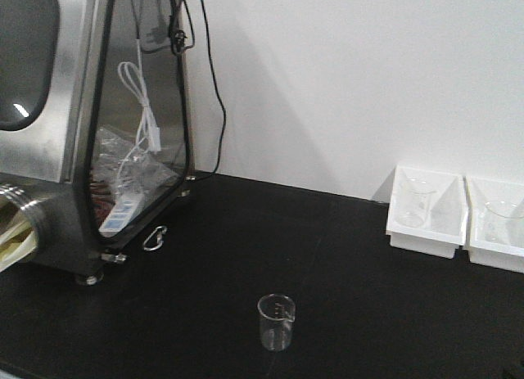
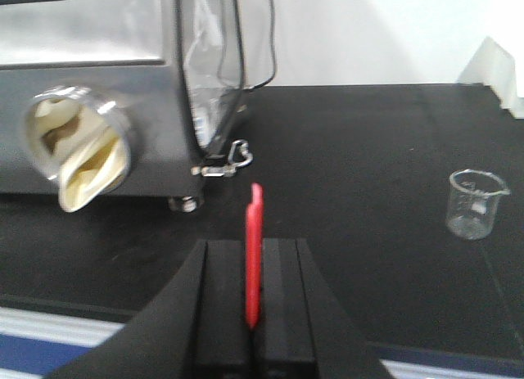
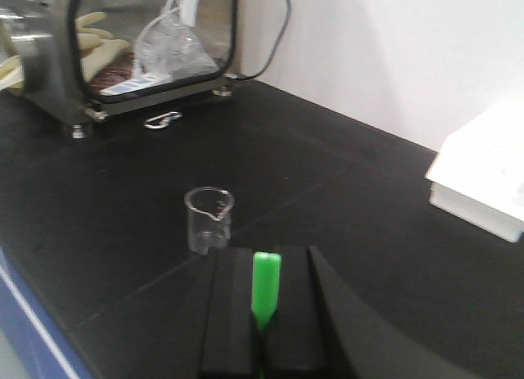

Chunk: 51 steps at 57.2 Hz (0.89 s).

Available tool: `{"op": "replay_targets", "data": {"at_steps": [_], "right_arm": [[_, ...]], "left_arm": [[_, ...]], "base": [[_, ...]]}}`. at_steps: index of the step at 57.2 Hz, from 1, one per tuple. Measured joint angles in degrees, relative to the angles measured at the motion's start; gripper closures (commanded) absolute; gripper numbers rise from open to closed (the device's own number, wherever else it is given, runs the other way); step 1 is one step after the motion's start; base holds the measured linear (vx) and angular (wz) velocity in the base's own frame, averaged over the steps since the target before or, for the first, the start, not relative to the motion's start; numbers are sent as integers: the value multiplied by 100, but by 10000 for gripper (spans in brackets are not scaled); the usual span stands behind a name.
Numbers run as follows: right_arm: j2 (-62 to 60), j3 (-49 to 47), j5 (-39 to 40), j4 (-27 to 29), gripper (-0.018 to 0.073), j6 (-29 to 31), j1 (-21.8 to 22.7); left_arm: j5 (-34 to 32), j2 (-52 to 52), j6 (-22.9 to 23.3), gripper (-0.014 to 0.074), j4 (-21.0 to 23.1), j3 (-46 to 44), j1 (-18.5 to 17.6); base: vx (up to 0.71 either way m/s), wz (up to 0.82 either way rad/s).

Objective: Sort red and green spoons into left cabinet
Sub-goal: 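Drive the base away from the bench across the room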

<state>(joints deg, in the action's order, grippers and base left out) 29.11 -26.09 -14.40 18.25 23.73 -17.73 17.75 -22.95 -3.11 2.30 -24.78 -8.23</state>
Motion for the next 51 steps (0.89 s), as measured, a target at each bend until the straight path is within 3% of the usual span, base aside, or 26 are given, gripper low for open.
{"op": "replay_targets", "data": {"at_steps": [26,51], "right_arm": [[0,0,0,0,562,0,0],[0,0,0,0,562,0,0]], "left_arm": [[0,0,0,603,0,0,0],[0,0,0,603,0,0,0]], "base": [[-11,45],[-4,67]]}}
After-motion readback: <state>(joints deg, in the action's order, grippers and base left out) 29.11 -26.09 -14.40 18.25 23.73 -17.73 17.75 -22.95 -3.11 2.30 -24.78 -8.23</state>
